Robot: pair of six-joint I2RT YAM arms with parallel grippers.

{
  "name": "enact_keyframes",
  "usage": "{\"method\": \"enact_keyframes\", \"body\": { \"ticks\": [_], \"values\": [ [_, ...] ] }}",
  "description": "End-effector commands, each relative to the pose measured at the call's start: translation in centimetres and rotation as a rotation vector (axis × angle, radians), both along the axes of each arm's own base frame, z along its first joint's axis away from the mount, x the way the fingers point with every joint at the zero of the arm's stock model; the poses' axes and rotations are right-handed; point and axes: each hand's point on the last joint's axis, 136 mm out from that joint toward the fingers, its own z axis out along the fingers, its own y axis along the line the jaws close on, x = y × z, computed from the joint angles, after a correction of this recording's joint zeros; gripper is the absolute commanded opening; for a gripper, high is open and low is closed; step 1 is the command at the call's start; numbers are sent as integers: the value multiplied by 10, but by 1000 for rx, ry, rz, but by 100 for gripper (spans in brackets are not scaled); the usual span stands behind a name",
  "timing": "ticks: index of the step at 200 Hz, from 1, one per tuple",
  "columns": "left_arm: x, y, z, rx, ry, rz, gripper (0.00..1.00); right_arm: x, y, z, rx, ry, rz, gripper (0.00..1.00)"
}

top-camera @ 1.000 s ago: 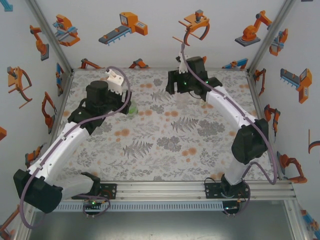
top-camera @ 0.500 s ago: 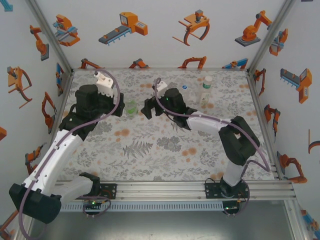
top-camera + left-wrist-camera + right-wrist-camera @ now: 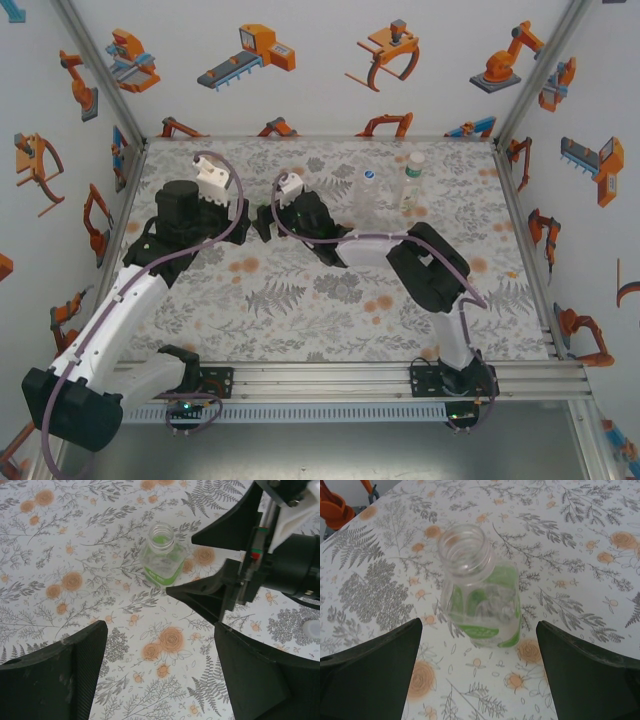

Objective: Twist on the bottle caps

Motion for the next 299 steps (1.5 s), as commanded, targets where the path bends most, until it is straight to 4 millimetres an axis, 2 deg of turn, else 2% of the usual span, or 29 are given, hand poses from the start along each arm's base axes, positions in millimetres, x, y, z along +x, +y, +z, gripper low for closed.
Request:
{"method": "enact_keyframes", "body": {
  "ticks": [1,42,77,101,135,162,187,216,257,299],
  "values": [
    [0,-4,10,-27,-28,-26,80,19,6,21,72,-45,-53,86],
    [-1,-4,10,-32,-29,-31,80,35,32,3,66,7,-28,85],
    [-1,-5,10,-33,-29,-36,80,45,40,-9,48,16,-41,77],
    [-1,-7,9,-34,-24,-44,80,45,43,-14,35,13,-32,71],
    [-2,-9,8,-31,-19,-63,80,40,44,-11,18,-5,-6,57],
    [-6,-14,10,-40,-35,-100,80,35,39,1,13,-23,0,50],
    [-9,-19,13,-58,-45,-129,80,27,28,15,-26,-58,10,48],
    [-16,-29,21,-97,-63,-192,80,15,8,38,-26,-66,58,47],
    [-21,-35,28,-130,-92,-238,80,-4,-31,74,26,-64,132,37],
    [-46,-52,47,-160,-161,-398,80,-21,-76,114,90,-82,150,28]
  ]
}}
